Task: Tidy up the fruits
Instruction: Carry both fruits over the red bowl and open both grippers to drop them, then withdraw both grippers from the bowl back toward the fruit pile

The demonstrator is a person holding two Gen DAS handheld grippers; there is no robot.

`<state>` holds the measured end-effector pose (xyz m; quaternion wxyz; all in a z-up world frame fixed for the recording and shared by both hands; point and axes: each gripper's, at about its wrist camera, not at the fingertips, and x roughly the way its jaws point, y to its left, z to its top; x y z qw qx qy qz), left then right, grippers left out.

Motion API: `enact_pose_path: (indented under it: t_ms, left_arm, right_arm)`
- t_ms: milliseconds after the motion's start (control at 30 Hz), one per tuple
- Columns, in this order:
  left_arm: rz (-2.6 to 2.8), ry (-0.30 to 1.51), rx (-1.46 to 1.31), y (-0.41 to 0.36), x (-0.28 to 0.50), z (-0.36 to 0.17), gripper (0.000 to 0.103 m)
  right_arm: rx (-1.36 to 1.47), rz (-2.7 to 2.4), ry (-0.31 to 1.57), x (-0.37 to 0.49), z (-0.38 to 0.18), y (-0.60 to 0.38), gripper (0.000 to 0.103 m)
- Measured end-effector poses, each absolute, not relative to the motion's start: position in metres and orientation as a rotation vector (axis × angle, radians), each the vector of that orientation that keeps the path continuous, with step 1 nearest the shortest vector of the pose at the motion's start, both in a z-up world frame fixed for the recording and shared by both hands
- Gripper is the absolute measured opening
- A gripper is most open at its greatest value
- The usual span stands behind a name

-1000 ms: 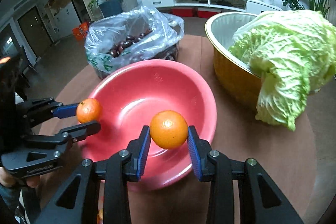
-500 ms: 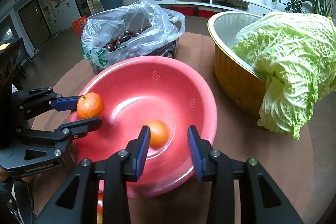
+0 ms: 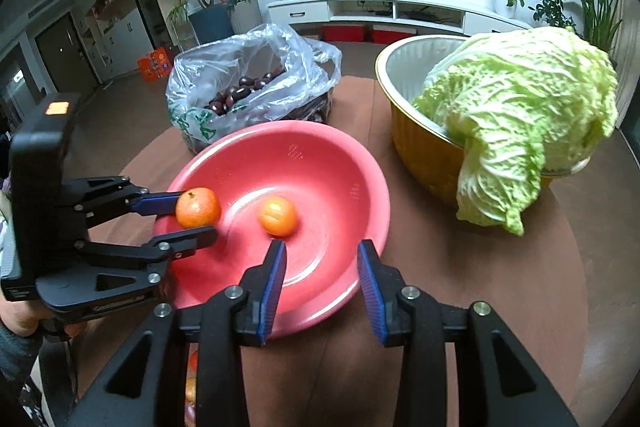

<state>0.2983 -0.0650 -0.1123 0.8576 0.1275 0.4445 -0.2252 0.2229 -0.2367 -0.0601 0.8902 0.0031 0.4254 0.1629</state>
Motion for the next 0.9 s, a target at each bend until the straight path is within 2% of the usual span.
enact_pose_path:
  t_ms: [67,400,467,633,900]
  left_arm:
    - [-0.473,0.929,0.27,-0.065,0.297,-0.11,0.05]
    - [-0.453,0.894,0.239,-0.047,0.271,-0.087,0.05]
    - [-0.449,0.879,0.231,-0.041,0.258,-0.08,0.059]
    - [-0.451,0.838,0.186,-0.022,0.204,-0.07,0.068]
    - [-0.487,0.911,0.199,-0.013,0.101,-0.095,0.068]
  right_arm:
    - [0.019,0.343,0.88,0.218,-0.058,-0.239,0.04]
    - [0.078,0.357,0.842,0.169,-0.043,-0.251,0.04]
    - [0.088,0.362,0.833,0.151,-0.042,-0.252,0.04]
    - [0.099,0.377,0.835,0.11,-0.048,-0.25,0.04]
    - [0.119,0.391,0.901,0.054,-0.079,-0.24,0.04]
